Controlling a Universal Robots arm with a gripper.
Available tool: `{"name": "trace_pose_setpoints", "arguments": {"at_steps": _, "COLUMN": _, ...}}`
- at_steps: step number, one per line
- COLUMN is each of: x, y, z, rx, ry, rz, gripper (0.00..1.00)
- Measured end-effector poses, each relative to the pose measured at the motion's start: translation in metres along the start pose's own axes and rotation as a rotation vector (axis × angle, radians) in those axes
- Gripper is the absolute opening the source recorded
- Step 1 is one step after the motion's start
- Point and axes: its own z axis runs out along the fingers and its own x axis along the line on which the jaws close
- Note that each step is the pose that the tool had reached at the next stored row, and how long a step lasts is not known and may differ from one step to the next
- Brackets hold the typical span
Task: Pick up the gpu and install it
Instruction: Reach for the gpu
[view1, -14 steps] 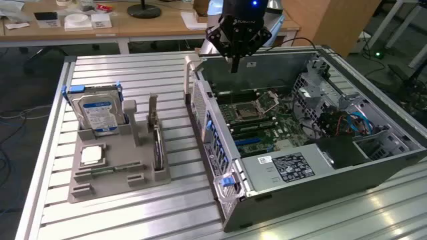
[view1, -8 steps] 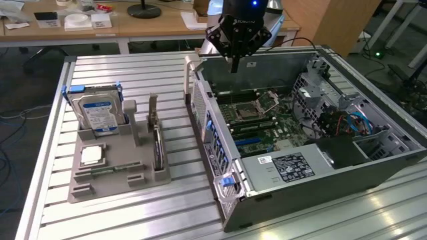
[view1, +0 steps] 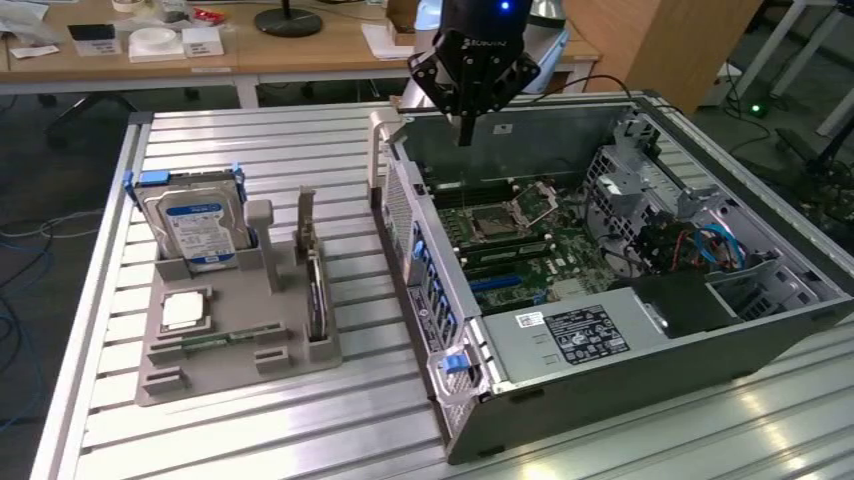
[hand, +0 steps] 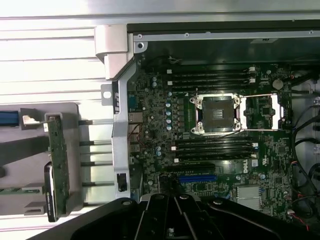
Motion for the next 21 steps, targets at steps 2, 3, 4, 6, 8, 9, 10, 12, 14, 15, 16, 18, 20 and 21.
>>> {"name": "trace_pose_setpoints", "arguments": {"at_steps": 2, "x": 0.002, "y": -0.0001, "z": -0.0001, "rx": 0.0000, "ry": 0.0000, "rz": 0.000, "gripper": 0.11}}
{"name": "trace_pose_setpoints", "arguments": {"at_steps": 3, "x": 0.003, "y": -0.0002, "z": -0.0001, "rx": 0.0000, "ry": 0.0000, "rz": 0.000, "gripper": 0.11}}
{"name": "trace_pose_setpoints", "arguments": {"at_steps": 4, "x": 0.004, "y": -0.0002, "z": 0.0000, "rx": -0.0001, "ry": -0.0001, "rz": 0.000, "gripper": 0.11}}
{"name": "trace_pose_setpoints", "arguments": {"at_steps": 6, "x": 0.005, "y": -0.0003, "z": -0.0001, "rx": 0.0000, "ry": 0.0000, "rz": 0.000, "gripper": 0.11}}
{"name": "trace_pose_setpoints", "arguments": {"at_steps": 8, "x": 0.006, "y": -0.0004, "z": -0.0002, "rx": 0.0000, "ry": 0.0001, "rz": 0.000, "gripper": 0.11}}
{"name": "trace_pose_setpoints", "arguments": {"at_steps": 9, "x": 0.007, "y": -0.0004, "z": -0.0002, "rx": 0.0000, "ry": 0.0000, "rz": 0.000, "gripper": 0.11}}
{"name": "trace_pose_setpoints", "arguments": {"at_steps": 10, "x": 0.008, "y": -0.0005, "z": -0.0002, "rx": 0.0000, "ry": 0.0000, "rz": 0.000, "gripper": 0.11}}
{"name": "trace_pose_setpoints", "arguments": {"at_steps": 12, "x": 0.009, "y": -0.0006, "z": -0.0003, "rx": 0.0000, "ry": 0.0001, "rz": 0.000, "gripper": 0.11}}
{"name": "trace_pose_setpoints", "arguments": {"at_steps": 14, "x": 0.011, "y": -0.0007, "z": -0.0003, "rx": 0.0000, "ry": 0.0000, "rz": 0.000, "gripper": 0.11}}
{"name": "trace_pose_setpoints", "arguments": {"at_steps": 15, "x": 0.012, "y": -0.0008, "z": -0.0003, "rx": 0.0000, "ry": 0.0000, "rz": 0.000, "gripper": 0.11}}
{"name": "trace_pose_setpoints", "arguments": {"at_steps": 16, "x": 0.013, "y": -0.0008, "z": -0.0003, "rx": 0.0000, "ry": 0.0000, "rz": 0.000, "gripper": 0.11}}
{"name": "trace_pose_setpoints", "arguments": {"at_steps": 18, "x": 0.015, "y": -0.0009, "z": -0.0004, "rx": 0.0000, "ry": 0.0000, "rz": 0.000, "gripper": 0.11}}
{"name": "trace_pose_setpoints", "arguments": {"at_steps": 20, "x": 0.017, "y": -0.0011, "z": -0.0004, "rx": -0.0001, "ry": 0.0000, "rz": 0.000, "gripper": 0.11}}
{"name": "trace_pose_setpoints", "arguments": {"at_steps": 21, "x": 0.018, "y": -0.0011, "z": -0.0005, "rx": -0.0001, "ry": 0.0000, "rz": 0.000, "gripper": 0.11}}
